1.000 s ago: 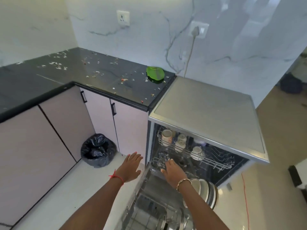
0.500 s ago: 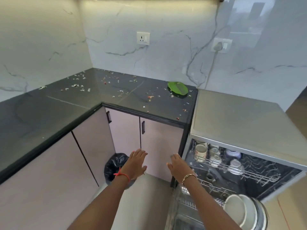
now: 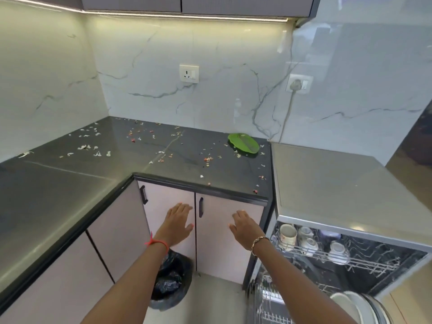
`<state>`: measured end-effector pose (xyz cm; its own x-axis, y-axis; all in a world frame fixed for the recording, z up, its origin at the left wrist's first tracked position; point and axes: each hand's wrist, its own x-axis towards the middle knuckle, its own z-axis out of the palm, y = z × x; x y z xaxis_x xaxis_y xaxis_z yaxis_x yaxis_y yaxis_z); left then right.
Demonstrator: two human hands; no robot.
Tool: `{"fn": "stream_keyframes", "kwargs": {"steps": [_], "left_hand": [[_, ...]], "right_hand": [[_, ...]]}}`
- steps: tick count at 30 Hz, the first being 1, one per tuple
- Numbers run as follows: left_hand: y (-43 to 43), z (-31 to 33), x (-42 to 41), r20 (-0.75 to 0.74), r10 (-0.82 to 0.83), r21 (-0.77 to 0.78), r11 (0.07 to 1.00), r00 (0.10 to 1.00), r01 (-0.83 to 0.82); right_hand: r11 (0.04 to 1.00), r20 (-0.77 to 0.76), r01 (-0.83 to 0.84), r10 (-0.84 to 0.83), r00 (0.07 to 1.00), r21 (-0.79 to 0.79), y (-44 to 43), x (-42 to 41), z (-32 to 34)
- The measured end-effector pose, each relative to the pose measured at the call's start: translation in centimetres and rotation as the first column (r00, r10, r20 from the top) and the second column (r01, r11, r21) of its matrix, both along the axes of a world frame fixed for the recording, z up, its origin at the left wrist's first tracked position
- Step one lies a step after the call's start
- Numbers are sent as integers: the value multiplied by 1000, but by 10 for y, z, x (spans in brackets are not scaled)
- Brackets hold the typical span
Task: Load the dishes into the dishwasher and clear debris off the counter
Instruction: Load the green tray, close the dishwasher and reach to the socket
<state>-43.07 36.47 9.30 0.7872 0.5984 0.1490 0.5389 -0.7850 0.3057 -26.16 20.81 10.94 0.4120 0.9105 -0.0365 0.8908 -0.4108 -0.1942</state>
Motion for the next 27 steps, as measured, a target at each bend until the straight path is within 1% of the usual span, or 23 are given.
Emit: {"fn": "stream_keyframes", "kwargs": {"steps": [2,4,6,8,10,12,15,18,20,22,24,25,27], "left_hand": [[22,-1,15,5,-12,20,1000,1000,12],[44,-3,32,8,-24,31,999,1000,23],[72,-6,55,12,-40,26,999,999,39],[102,-7,80,11,-40,11,999,999,40],[130,-6,107,36,-37,-11,999,999,38],[157,-4,135,39,-51,-12,999,998,51],[196,-3,174,41,-43,-6,999,998,44],[229,-7,202,49,-36,-50,998,998,38],[251,-11,216,67,-23,-59,998,998,27],[274,-14,230,37,-12,-81,997,999,15],[296,-17,241,14,-12,-110,994,1000,13],[309,-19,249,10,-13,-113,994,1000,14],[333,-21,264,-18,-12,-115,993,1000,9]], "right_hand": [[1000,37,-14,14,999,-6,24,16,2],[1000,41,3,-3,999,19,48,35,4],[999,76,-4,2,997,36,77,60,2],[999,60,-13,11,998,44,105,88,1],[1000,57,-27,26,998,9,129,114,8],[1000,58,9,-9,998,10,155,143,11],[996,-3,63,-63,998,68,185,184,15],[990,-54,130,-127,990,59,215,222,14],[982,-59,173,-169,984,75,234,244,14],[972,-79,219,-212,974,88,253,265,14],[970,-85,227,-220,972,91,267,283,13],[969,-74,228,-221,972,96,276,295,12],[959,-100,267,-257,961,100,292,316,11]]}}
